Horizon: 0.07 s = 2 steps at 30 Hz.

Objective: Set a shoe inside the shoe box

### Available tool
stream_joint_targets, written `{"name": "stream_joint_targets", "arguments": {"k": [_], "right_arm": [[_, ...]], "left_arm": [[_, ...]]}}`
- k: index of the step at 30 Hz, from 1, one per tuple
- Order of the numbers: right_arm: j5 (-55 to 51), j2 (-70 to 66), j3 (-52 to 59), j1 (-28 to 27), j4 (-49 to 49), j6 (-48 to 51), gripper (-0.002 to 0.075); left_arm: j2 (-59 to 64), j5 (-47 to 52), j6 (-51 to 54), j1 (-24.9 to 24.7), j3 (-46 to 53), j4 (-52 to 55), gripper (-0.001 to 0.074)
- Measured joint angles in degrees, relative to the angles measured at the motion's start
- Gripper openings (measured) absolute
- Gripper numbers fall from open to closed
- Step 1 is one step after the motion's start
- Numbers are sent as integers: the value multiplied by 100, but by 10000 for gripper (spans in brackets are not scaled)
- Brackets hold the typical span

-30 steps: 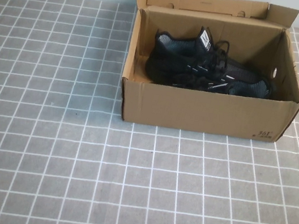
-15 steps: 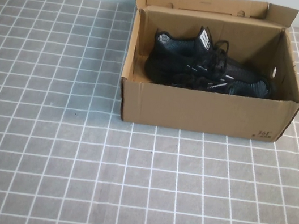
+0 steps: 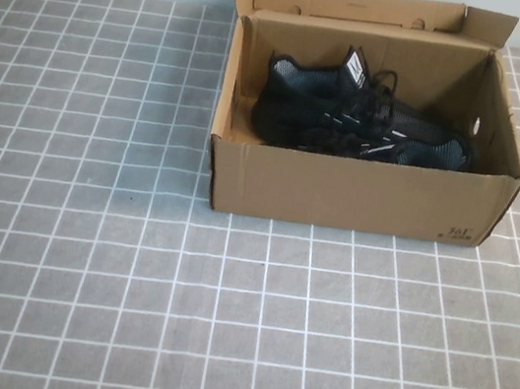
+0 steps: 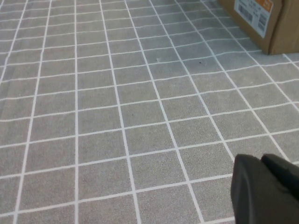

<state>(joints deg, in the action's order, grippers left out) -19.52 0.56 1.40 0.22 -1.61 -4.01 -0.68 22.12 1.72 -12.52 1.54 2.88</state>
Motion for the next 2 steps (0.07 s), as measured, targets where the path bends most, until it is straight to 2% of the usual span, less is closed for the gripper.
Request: {"name": "stream_joint_targets", "arguments": {"k": [2], "right_arm": [[0, 0, 0, 0, 0, 0, -16]], "left_arm": [[0, 4, 0, 0, 0, 0, 0]]}}
